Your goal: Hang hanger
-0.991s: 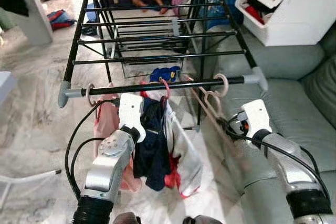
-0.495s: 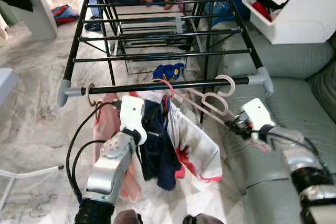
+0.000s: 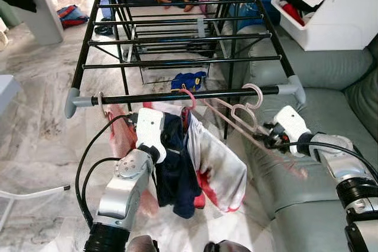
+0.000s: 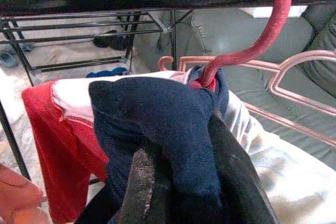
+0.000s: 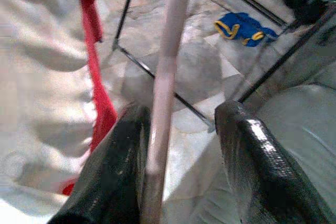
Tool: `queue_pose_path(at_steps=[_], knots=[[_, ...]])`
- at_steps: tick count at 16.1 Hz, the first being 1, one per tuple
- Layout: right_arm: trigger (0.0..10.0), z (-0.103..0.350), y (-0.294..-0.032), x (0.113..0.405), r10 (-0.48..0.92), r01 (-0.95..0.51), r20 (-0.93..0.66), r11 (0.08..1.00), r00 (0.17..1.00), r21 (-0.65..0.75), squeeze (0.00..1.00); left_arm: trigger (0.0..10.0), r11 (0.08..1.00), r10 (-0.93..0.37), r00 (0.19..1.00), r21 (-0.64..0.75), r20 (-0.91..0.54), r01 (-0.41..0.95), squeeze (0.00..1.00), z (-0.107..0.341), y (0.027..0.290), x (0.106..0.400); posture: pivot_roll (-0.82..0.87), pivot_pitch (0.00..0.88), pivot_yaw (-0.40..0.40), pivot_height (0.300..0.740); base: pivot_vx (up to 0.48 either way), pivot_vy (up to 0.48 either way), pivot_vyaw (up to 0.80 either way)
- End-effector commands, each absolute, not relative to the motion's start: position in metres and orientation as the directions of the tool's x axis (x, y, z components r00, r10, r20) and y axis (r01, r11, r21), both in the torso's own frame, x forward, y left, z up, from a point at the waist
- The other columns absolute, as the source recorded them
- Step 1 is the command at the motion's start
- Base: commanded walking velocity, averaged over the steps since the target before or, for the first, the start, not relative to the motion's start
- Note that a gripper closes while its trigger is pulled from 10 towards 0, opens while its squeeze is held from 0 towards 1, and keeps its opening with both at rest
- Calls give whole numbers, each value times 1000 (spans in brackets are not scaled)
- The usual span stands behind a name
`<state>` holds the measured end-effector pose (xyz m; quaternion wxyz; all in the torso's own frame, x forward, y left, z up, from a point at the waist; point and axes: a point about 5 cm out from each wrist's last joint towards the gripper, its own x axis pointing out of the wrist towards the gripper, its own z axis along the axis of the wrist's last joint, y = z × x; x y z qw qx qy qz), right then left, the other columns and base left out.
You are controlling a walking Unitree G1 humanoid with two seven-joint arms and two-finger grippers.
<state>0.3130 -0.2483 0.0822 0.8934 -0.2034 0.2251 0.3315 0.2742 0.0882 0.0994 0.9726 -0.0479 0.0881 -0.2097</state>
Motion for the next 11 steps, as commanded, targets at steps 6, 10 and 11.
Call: queue_pose_path(at_steps=[6, 10, 11], knots=[[0, 85, -247, 314, 552, -745, -561, 639, 618, -192, 0, 10000, 907, -418, 899, -112, -132, 405, 0, 105, 87, 275, -29, 0, -37, 740, 0, 0, 0], [0, 85, -244, 318, 529, -696, -527, 696, 665, -179, 0, 10000, 905, -422, 897, -113, -132, 409, 0, 105, 86, 275, -34, 0, -31, 740, 0, 0, 0], [0, 85, -244, 318, 526, -691, -526, 702, 668, -176, 0, 10000, 905, -423, 897, -113, -132, 410, 0, 105, 86, 275, -35, 0, -29, 740, 0, 0, 0]])
